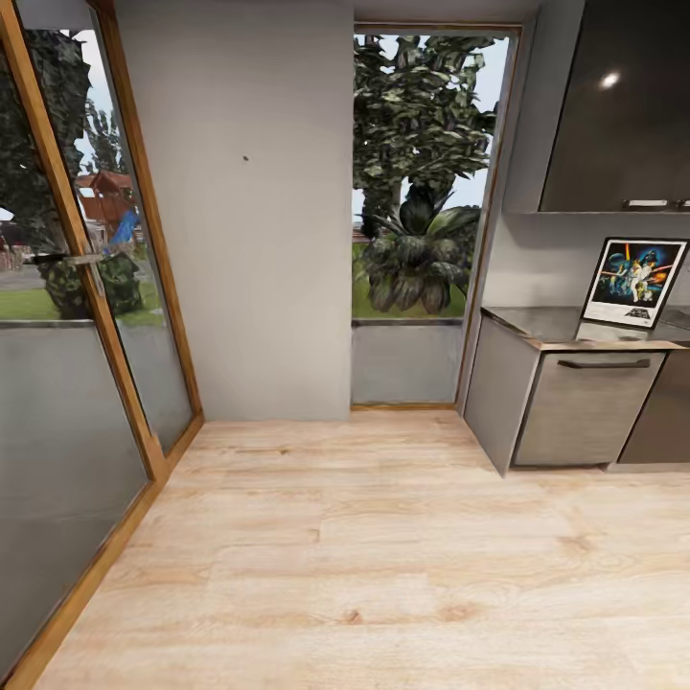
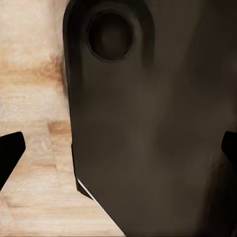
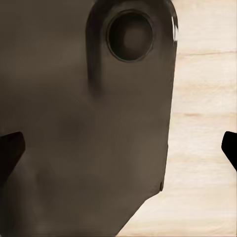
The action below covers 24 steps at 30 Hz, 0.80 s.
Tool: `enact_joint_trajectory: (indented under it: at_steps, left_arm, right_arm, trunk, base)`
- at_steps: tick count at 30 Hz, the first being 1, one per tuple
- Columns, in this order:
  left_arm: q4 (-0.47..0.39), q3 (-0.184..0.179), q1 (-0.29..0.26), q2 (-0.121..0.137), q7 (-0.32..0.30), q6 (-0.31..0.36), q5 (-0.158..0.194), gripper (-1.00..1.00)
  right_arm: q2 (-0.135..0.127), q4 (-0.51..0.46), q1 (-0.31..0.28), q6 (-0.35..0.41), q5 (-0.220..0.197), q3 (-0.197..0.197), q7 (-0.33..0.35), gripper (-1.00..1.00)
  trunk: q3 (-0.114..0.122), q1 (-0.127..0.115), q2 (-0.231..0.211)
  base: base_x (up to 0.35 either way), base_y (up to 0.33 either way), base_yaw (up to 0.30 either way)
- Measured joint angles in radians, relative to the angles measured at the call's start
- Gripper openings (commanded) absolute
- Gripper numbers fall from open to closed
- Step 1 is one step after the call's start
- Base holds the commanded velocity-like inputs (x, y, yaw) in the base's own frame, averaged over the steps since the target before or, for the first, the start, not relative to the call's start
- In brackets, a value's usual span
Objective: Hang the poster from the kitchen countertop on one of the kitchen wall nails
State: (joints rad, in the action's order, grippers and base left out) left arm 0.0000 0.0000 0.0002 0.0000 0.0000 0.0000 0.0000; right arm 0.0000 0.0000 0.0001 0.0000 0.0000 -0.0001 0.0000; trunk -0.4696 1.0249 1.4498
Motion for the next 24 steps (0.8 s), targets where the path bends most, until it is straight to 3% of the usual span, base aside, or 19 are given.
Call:
enact_joint_trajectory:
  at_steps: [6, 15, 22, 23, 24]
  left_arm:
    - [-0.022, -0.002, 0.028, -0.025, -0.007, 0.004, 0.001, 1.0]
    - [-0.023, -0.002, 0.026, -0.025, -0.007, 0.004, 0.001, 1.0]
    - [-0.062, 0.006, 0.022, -0.015, -0.002, 0.003, -0.006, 1.0]
    - [-0.128, 0.006, 0.023, -0.013, -0.002, 0.003, -0.006, 1.0]
    - [-0.268, 0.007, 0.023, -0.011, -0.003, 0.003, -0.006, 1.0]
  right_arm:
    - [0.006, -0.002, -0.001, 0.002, 0.002, -0.007, 0.0, 1.0]
    - [0.006, -0.002, -0.001, 0.002, 0.002, -0.007, 0.0, 1.0]
    - [-0.033, -0.043, -0.041, -0.034, 0.005, -0.004, -0.003, 1.0]
    - [-0.09, -0.138, -0.056, -0.152, 0.005, -0.004, -0.003, 1.0]
    - [-0.111, -0.374, -0.109, -0.159, 0.006, -0.006, -0.003, 1.0]
  trunk:
    - [0.0, 0.0, 0.0]
    - [0.0, 0.0, 0.0]
    - [0.0, 0.0, 0.0]
    - [0.0, 0.0, 0.0]
    - [0.0, 0.0, 0.0]
  base:
    - [0.0, 0.0, 0.0]
    - [0.0, 0.0, 0.0]
    - [0.0, 0.0, 0.0]
    - [0.0, 0.0, 0.0]
    - [0.0, 0.0, 0.0]
